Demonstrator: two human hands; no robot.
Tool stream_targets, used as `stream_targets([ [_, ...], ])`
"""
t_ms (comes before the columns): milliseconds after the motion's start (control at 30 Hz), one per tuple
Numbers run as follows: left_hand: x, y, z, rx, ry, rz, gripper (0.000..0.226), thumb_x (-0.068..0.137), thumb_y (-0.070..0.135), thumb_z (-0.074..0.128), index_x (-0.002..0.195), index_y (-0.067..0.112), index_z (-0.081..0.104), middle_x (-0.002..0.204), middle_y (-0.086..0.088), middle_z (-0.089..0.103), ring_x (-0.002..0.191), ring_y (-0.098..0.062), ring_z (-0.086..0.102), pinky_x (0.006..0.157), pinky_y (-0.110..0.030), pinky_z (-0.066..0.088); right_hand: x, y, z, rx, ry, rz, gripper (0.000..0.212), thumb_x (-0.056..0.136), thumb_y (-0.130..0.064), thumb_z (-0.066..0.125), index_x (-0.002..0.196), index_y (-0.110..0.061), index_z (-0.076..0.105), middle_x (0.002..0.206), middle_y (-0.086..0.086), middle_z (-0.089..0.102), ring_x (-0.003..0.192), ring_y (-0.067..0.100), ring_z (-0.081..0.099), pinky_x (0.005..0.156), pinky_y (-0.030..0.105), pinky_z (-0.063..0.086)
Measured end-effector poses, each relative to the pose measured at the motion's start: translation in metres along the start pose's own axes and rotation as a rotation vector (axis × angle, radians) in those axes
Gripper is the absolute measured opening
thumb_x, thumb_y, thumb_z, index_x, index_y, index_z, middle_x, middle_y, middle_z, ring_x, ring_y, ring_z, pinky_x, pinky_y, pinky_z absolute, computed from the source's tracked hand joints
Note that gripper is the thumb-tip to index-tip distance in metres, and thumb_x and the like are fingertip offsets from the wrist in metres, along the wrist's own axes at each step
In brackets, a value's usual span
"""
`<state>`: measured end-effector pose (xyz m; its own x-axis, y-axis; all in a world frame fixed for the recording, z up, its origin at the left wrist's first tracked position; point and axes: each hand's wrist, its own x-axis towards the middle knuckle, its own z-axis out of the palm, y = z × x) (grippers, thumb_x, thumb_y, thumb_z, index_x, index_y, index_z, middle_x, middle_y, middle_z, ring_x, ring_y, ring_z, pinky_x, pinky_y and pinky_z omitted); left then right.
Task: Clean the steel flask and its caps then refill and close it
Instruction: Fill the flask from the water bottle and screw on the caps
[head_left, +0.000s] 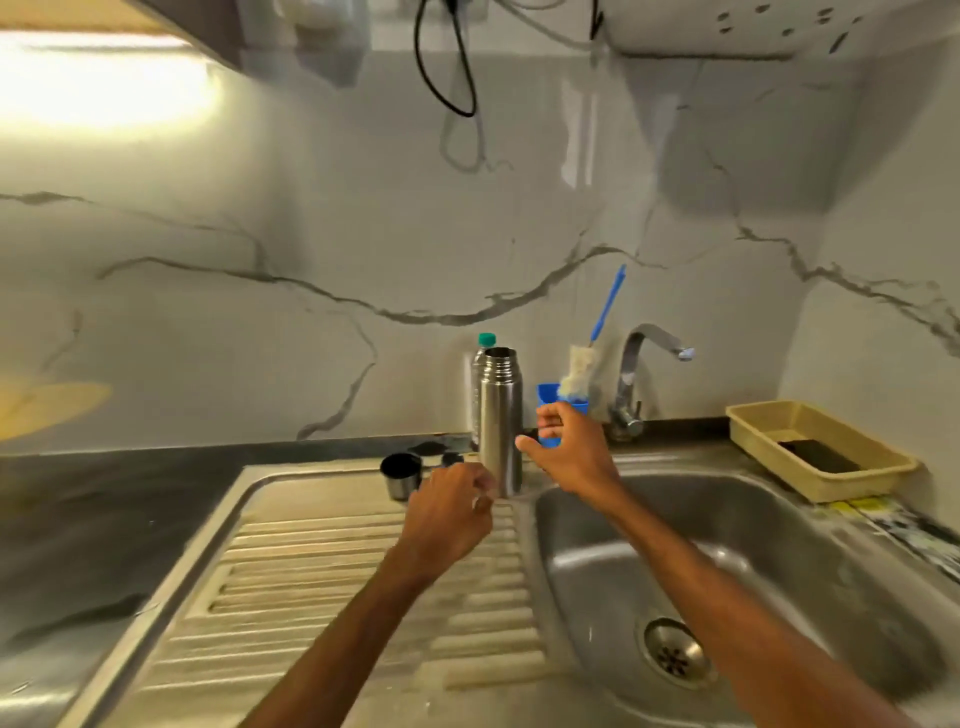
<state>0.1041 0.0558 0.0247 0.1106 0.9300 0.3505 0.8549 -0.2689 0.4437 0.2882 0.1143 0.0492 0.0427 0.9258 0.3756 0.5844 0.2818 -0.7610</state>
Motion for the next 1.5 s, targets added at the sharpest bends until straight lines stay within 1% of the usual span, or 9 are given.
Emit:
stream_targets([
  [67, -0.007, -0.020, -0.011, -0.025, 0.028, -0.029, 0.021, 0.085, 0.021, 0.066, 0.103, 0.029, 0.073, 0.103, 0.014, 0.075, 0.100, -0.009, 0.068, 0.082, -0.035, 0.058, 0.010, -0.010, 0.023, -0.033, -0.024, 0.085, 0.074, 0.075, -0.042, 0.085, 0.133, -0.010, 0.052, 0.125, 0.005, 0.061, 0.114, 0.021, 0.060, 0.096, 0.030, 0.050],
  [133, -0.011, -0.036, -0.014, -0.053, 0.036, -0.052, 0.024, 0.086, 0.021, 0.070, 0.108, 0.030, 0.074, 0.105, 0.014, 0.075, 0.098, -0.008, 0.069, 0.084, -0.036, 0.059, 0.020, -0.015, 0.038, -0.026, -0.020, 0.161, 0.083, 0.072, -0.045, 0.087, 0.135, -0.009, 0.047, 0.129, 0.007, 0.058, 0.115, 0.022, 0.058, 0.092, 0.030, 0.047],
  [267, -0.014, -0.061, -0.018, -0.090, 0.058, -0.089, 0.023, 0.089, 0.021, 0.068, 0.109, 0.030, 0.074, 0.104, 0.015, 0.074, 0.095, -0.007, 0.069, 0.084, -0.033, 0.059, 0.033, -0.021, 0.061, -0.021, 0.006, 0.195, 0.079, 0.069, -0.042, 0.089, 0.129, -0.010, 0.048, 0.118, 0.003, 0.060, 0.093, 0.015, 0.055, 0.077, 0.027, 0.045],
  [500, -0.018, -0.081, -0.023, -0.118, 0.065, -0.093, 0.022, 0.089, 0.020, 0.073, 0.109, 0.028, 0.074, 0.104, 0.014, 0.074, 0.089, -0.002, 0.069, 0.076, -0.024, 0.058, 0.042, -0.014, 0.069, 0.011, 0.073, 0.215, 0.068, 0.071, -0.032, 0.089, 0.124, -0.011, 0.052, 0.120, 0.010, 0.065, 0.094, 0.017, 0.060, 0.082, 0.032, 0.053],
  [667, -0.025, -0.088, -0.031, -0.169, 0.072, -0.097, 0.020, 0.087, 0.020, 0.075, 0.106, 0.029, 0.076, 0.100, 0.016, 0.075, 0.082, 0.002, 0.068, 0.076, -0.025, 0.060, 0.018, -0.035, 0.053, 0.012, 0.108, 0.095, 0.070, 0.069, -0.035, 0.089, 0.124, -0.012, 0.053, 0.114, 0.006, 0.065, 0.091, 0.016, 0.060, 0.080, 0.029, 0.051],
  [800, -0.032, -0.092, -0.046, -0.268, 0.112, -0.099, 0.024, 0.086, 0.029, 0.079, 0.108, 0.025, 0.074, 0.103, 0.015, 0.074, 0.082, 0.004, 0.068, 0.078, -0.025, 0.060, -0.015, -0.075, 0.046, 0.072, -0.014, -0.031, 0.072, 0.067, -0.042, 0.090, 0.125, -0.017, 0.054, 0.105, -0.006, 0.062, 0.092, 0.012, 0.062, 0.083, 0.027, 0.052],
  [1000, -0.059, -0.111, -0.073, -0.311, 0.108, -0.128, 0.059, 0.078, 0.038, 0.087, 0.129, 0.025, 0.060, 0.116, 0.015, 0.065, 0.094, -0.002, 0.066, 0.078, -0.021, 0.059, -0.048, -0.118, 0.082, 0.218, -0.195, -0.027, 0.074, 0.065, -0.041, 0.091, 0.126, -0.021, 0.055, 0.113, -0.003, 0.066, 0.094, 0.008, 0.063, 0.078, 0.020, 0.050],
  [1233, -0.081, -0.145, -0.088, -0.283, 0.208, -0.156, 0.047, 0.077, 0.025, 0.088, 0.119, 0.022, 0.068, 0.110, 0.013, 0.070, 0.090, -0.001, 0.069, 0.077, -0.031, 0.062, -0.065, -0.130, 0.140, 0.190, -0.273, -0.036, 0.085, 0.057, -0.051, 0.092, 0.128, -0.021, 0.056, 0.119, -0.001, 0.068, 0.103, 0.014, 0.066, 0.093, 0.035, 0.056],
  [1500, -0.088, -0.150, -0.079, -0.306, 0.236, -0.189, 0.044, 0.081, 0.014, 0.084, 0.122, 0.018, 0.067, 0.114, 0.005, 0.071, 0.088, -0.005, 0.069, 0.078, -0.024, 0.061, -0.071, -0.131, 0.157, 0.178, -0.268, -0.055, 0.080, 0.060, -0.047, 0.092, 0.127, -0.020, 0.057, 0.119, -0.001, 0.068, 0.102, 0.012, 0.064, 0.088, 0.026, 0.053],
])
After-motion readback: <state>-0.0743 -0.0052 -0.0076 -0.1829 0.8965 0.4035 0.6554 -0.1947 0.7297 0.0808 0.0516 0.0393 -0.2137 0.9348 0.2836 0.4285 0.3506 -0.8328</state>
